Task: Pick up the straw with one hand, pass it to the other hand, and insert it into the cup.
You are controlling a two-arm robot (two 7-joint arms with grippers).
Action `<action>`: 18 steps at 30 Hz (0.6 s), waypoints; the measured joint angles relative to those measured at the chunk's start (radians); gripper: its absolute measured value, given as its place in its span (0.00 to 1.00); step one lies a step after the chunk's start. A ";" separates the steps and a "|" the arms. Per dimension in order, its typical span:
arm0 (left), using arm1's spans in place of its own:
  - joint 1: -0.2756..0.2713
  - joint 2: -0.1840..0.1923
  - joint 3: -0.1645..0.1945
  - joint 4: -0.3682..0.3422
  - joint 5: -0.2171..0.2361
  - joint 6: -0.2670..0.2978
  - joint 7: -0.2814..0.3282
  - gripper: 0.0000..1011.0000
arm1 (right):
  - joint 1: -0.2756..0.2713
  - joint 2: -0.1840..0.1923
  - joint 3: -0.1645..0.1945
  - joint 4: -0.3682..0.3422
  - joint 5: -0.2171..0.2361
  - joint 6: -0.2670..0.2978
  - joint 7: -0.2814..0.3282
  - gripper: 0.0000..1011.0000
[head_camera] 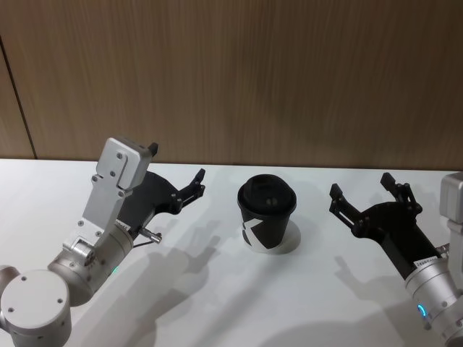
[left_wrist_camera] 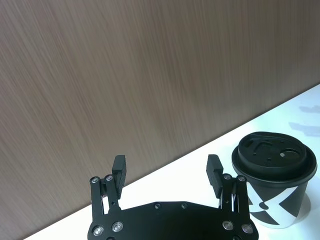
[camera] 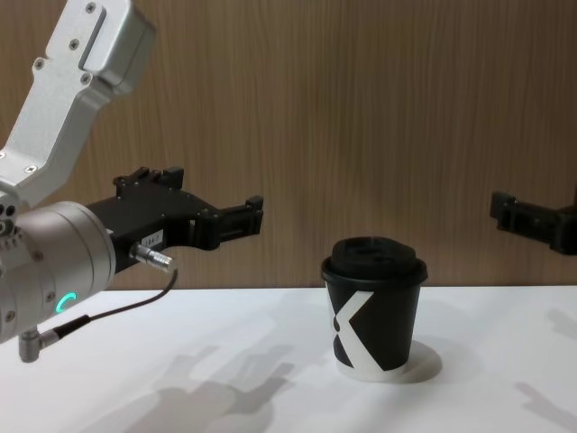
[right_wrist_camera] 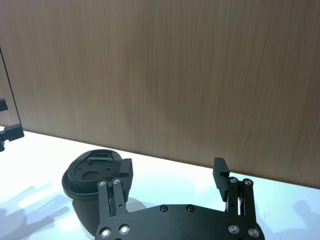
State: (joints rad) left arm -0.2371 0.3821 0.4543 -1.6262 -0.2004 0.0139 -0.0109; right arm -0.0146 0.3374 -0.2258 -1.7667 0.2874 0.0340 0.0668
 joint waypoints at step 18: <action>0.000 0.000 0.000 0.000 0.000 0.000 0.000 1.00 | 0.000 0.000 0.000 0.000 0.000 0.000 0.000 0.99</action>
State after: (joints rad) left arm -0.2371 0.3821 0.4543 -1.6262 -0.2004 0.0139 -0.0109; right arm -0.0146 0.3375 -0.2259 -1.7667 0.2873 0.0340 0.0668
